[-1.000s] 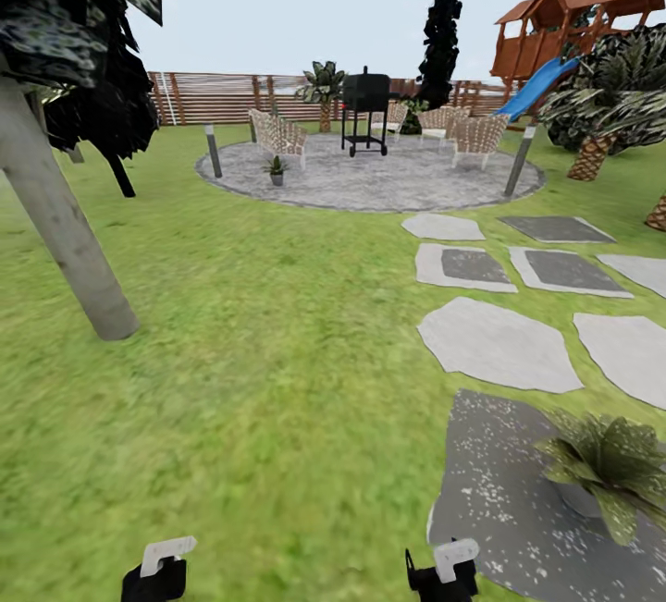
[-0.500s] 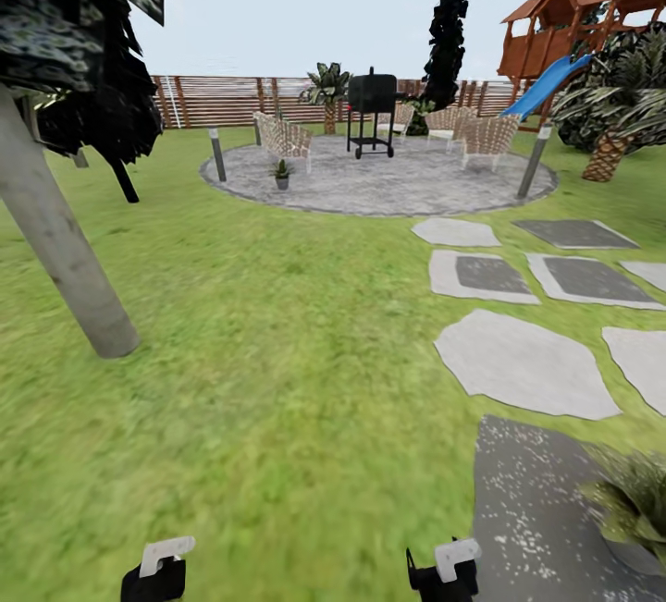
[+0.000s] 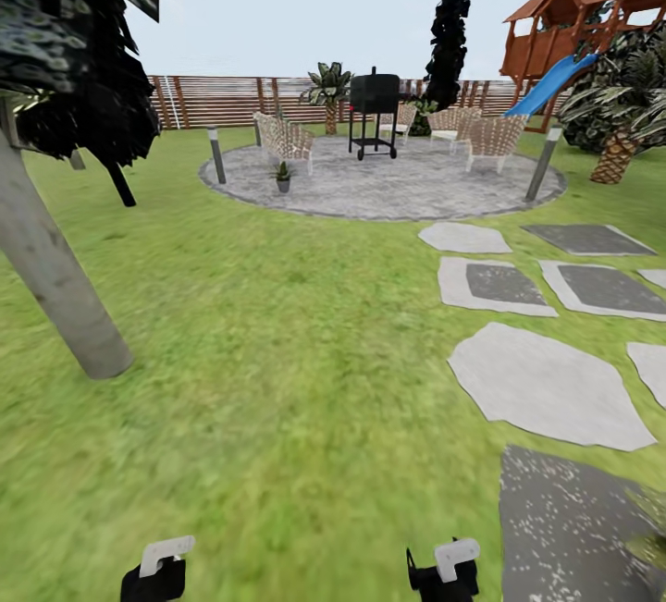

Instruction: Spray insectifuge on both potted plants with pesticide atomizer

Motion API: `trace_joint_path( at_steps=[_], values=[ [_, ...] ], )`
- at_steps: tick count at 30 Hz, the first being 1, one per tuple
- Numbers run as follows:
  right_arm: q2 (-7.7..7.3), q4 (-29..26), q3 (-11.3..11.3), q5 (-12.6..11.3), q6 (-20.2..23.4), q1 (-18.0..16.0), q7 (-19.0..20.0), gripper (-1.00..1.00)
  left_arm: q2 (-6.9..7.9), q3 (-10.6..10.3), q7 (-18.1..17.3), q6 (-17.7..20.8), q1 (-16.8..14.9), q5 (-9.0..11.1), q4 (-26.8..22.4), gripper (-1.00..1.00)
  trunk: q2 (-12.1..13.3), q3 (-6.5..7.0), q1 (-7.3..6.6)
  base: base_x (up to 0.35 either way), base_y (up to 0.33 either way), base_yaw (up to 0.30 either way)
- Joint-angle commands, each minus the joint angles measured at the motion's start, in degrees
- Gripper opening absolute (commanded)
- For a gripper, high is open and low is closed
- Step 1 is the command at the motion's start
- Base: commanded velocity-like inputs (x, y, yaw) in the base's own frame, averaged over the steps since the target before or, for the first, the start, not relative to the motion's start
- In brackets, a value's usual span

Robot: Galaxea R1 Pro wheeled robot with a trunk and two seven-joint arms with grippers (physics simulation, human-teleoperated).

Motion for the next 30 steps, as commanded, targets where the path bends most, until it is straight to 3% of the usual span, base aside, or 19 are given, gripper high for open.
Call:
trace_joint_path(
  at_steps=[1,30],
  values=[
    [0.00,0.1,0.4,0.3,0.0,0.0,-0.6,1.00,-0.02,0.3,-0.1,-0.2,0.0,0.2,0.1,-1.00,0.0,-0.05,0.02,0.334,0.038,0.000],
    [0.00,0.1,0.4,0.4,0.0,0.0,-0.6,1.00,0.06,0.3,-0.1,-0.2,0.0,0.1,0.1,-1.00,0.0,0.50,0.02,0.336,0.002,0.000]
  ],
)
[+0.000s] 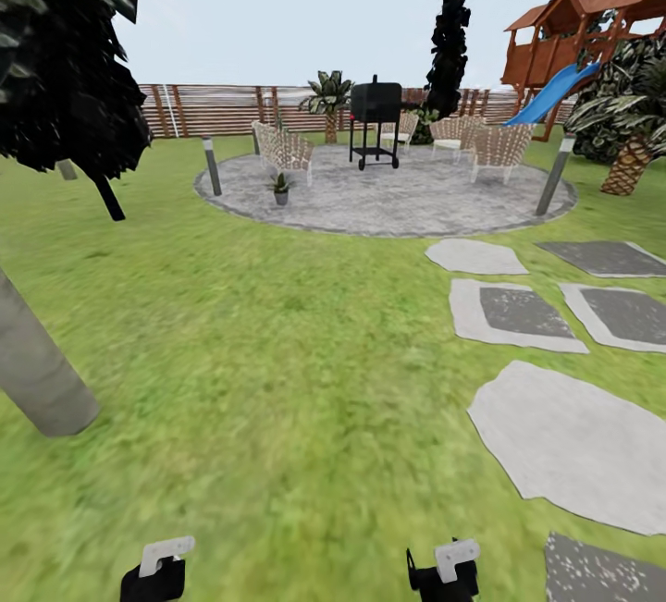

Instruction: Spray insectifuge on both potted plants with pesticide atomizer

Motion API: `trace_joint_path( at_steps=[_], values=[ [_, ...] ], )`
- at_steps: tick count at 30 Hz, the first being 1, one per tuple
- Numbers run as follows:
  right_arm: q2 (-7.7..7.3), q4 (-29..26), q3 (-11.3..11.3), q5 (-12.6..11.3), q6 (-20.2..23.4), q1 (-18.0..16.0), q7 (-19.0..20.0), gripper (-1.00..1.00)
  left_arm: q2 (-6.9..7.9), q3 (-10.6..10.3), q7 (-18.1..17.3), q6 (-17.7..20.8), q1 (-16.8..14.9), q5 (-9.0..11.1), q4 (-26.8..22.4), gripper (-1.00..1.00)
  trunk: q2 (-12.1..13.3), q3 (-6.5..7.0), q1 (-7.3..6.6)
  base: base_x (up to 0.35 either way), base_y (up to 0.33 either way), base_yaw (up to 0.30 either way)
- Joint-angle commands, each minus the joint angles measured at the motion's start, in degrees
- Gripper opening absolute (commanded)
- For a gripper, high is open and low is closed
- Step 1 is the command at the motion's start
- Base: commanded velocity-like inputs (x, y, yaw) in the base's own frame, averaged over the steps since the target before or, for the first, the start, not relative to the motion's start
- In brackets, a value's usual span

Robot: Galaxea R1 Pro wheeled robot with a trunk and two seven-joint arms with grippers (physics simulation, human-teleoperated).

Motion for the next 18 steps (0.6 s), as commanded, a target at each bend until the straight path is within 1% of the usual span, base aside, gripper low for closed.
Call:
trace_joint_path(
  at_steps=[1,18],
  values=[
    [0.00,0.1,0.4,0.3,0.0,0.0,-0.6,1.00,-0.01,0.3,-0.1,-0.2,0.0,0.2,0.1,-1.00,0.0,0.01,0.03,0.336,0.000,0.000],
    [0.00,0.1,0.4,0.3,0.0,0.0,-0.6,1.00,-0.01,0.3,-0.1,-0.2,0.0,0.2,0.1,-1.00,0.0,0.07,0.03,0.337,0.000,0.000]
  ],
)
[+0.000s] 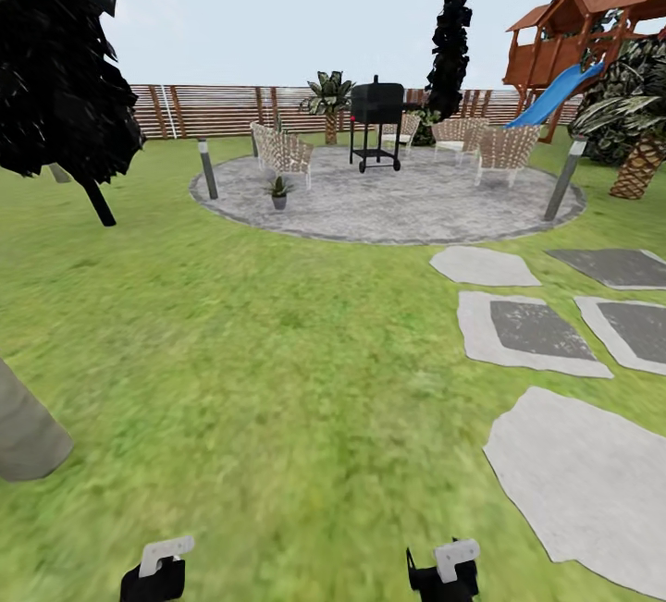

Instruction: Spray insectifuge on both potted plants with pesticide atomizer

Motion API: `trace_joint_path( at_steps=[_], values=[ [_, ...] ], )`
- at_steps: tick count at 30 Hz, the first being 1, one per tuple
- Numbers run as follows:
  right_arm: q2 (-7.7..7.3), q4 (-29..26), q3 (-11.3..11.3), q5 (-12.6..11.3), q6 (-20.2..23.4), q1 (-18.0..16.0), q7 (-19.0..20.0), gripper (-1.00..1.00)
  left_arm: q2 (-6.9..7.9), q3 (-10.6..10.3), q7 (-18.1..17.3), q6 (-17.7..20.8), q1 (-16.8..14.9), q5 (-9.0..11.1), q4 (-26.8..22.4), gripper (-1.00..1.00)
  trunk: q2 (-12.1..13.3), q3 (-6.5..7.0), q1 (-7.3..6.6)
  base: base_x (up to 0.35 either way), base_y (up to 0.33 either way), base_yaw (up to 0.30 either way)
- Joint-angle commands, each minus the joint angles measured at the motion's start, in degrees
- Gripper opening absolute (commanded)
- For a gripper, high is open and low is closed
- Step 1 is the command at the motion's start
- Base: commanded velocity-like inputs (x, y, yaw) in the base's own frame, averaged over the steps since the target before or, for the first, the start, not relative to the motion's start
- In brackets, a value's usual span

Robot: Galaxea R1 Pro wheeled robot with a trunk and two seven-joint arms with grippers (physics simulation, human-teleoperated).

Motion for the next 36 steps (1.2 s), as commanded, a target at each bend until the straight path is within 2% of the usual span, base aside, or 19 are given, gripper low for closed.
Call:
trace_joint_path(
  at_steps=[1,36],
  values=[
    [0.00,0.1,0.4,0.3,0.0,0.0,-0.6,1.00,-0.01,0.3,-0.1,-0.2,0.0,0.2,0.1,-1.00,0.0,-0.05,0.02,0.337,0.000,0.000],
    [0.00,0.1,0.4,0.3,0.0,0.0,-0.6,1.00,0.08,0.3,-0.1,-0.2,0.0,0.2,0.1,-1.00,0.0,-0.05,0.02,0.336,0.003,0.000]
  ],
)
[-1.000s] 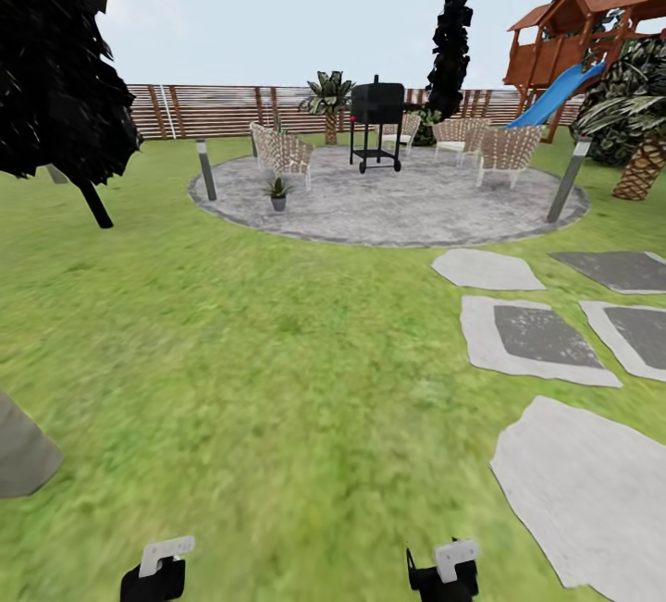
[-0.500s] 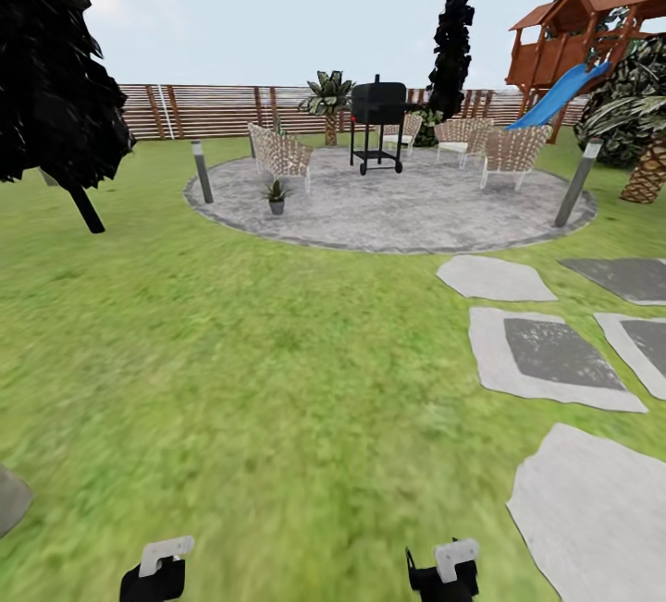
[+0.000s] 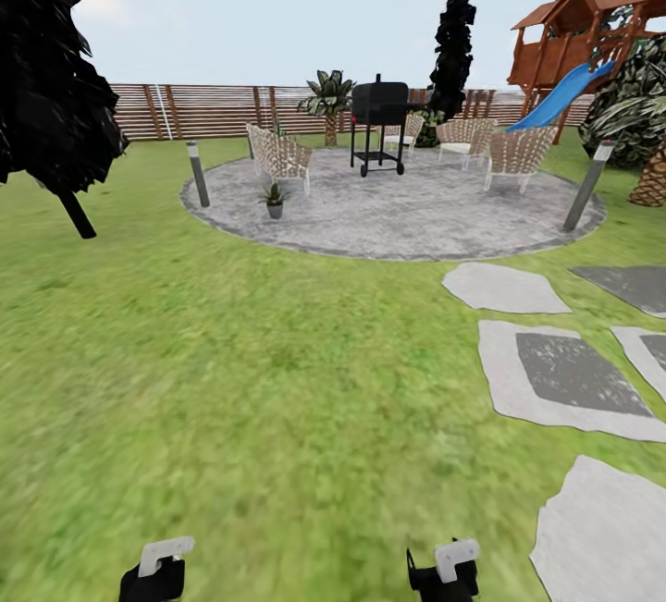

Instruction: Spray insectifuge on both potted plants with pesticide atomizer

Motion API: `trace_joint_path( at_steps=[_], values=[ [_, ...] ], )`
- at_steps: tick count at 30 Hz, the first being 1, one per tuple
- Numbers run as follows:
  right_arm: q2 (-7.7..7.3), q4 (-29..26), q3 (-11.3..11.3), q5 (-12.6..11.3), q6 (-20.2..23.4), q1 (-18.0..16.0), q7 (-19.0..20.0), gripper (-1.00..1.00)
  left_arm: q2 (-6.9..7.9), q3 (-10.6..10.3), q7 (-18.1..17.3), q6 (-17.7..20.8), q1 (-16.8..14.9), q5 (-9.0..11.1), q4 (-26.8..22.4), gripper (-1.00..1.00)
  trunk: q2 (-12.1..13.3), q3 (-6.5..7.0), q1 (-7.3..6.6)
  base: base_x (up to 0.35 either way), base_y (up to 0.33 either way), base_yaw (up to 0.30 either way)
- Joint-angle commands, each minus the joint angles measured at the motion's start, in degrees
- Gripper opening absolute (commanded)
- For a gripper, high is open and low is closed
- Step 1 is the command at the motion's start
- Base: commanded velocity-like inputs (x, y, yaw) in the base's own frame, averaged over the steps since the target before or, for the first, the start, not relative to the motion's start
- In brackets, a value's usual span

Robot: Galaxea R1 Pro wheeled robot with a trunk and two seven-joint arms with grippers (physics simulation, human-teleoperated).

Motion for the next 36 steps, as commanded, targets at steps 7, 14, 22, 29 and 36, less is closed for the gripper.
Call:
trace_joint_path(
  at_steps=[7,14,22,29,36],
  values=[
    [0.00,0.1,0.4,0.3,0.0,0.0,-0.6,1.00,-0.01,0.3,-0.1,-0.1,0.0,0.2,0.0,-1.00,0.0,-0.05,0.02,0.337,0.079,0.000],
    [0.00,0.1,0.4,0.4,0.0,0.0,-0.6,1.00,-0.01,0.3,-0.1,-0.1,0.0,0.2,0.0,-1.00,0.0,-0.05,0.02,0.337,0.094,0.000],
    [0.00,0.1,0.5,0.4,0.0,0.0,-0.6,1.00,-0.01,0.3,-0.1,-0.1,0.0,0.2,0.0,-1.00,0.0,-0.05,0.02,0.337,0.096,0.000],
    [0.00,0.1,0.5,0.4,0.0,0.0,-0.5,1.00,-0.01,0.3,-0.1,-0.2,0.0,0.2,0.0,-1.00,0.0,-0.05,0.02,0.337,0.096,0.000],
    [0.00,0.1,0.5,0.6,0.0,0.0,-0.4,1.00,-0.01,0.3,-0.1,-0.2,0.0,0.2,0.0,-1.00,0.0,-0.05,0.02,0.336,0.095,0.000]
  ],
)
